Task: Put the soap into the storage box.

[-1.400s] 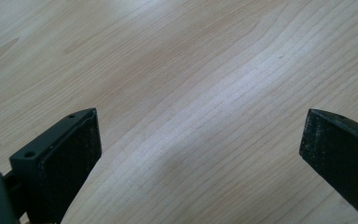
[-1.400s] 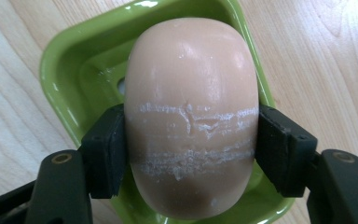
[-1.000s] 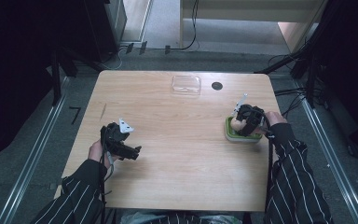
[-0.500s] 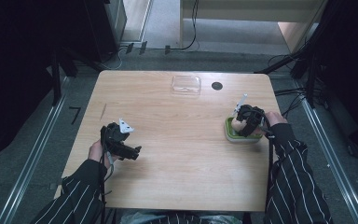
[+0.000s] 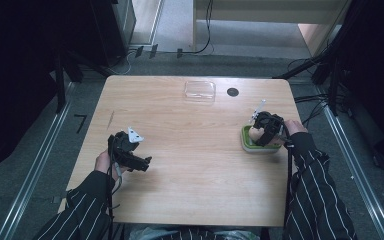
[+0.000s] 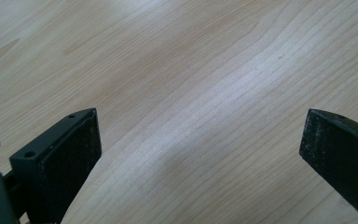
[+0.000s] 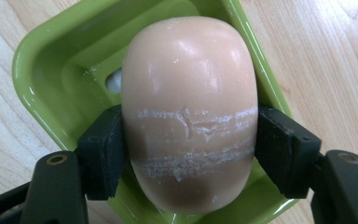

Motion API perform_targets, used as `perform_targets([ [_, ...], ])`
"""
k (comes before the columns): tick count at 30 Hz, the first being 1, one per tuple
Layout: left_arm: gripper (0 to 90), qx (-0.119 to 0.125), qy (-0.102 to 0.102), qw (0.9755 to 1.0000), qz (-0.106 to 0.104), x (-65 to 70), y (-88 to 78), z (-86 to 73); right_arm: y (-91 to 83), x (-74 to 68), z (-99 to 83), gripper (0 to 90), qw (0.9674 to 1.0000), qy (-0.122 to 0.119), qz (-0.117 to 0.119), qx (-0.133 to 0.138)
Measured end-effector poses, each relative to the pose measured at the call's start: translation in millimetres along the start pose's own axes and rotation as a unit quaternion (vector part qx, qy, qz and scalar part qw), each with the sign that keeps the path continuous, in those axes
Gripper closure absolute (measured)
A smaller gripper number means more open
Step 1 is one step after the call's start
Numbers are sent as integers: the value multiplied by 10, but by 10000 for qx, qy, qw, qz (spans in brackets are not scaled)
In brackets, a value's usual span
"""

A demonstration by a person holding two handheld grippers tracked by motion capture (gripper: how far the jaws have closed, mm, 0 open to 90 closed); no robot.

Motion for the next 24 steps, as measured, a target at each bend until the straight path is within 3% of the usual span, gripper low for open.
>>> perform_targets([
  [5, 0, 3, -3, 10000, 7, -2, -1, -1, 13, 8, 12, 305, 9998, 212, 10, -44],
  [12, 0, -6, -14, 10000, 31, -13, -8, -12, 4, 26, 26, 289, 9994, 317, 103, -115],
  [24, 0, -9, -3, 10000, 30, -7, -9, -3, -21, 48, 7, 214, 9986, 505, 64, -150],
])
Point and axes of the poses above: each handheld gripper's, and its own axes: y roughly forward along the jaws, z roughly out of its top, x roughly to its right, the point moved 2 cm from there along y, roughly forward along the jaws, and after that the axes turned 12 degrees about x, right-handed, at the moved point
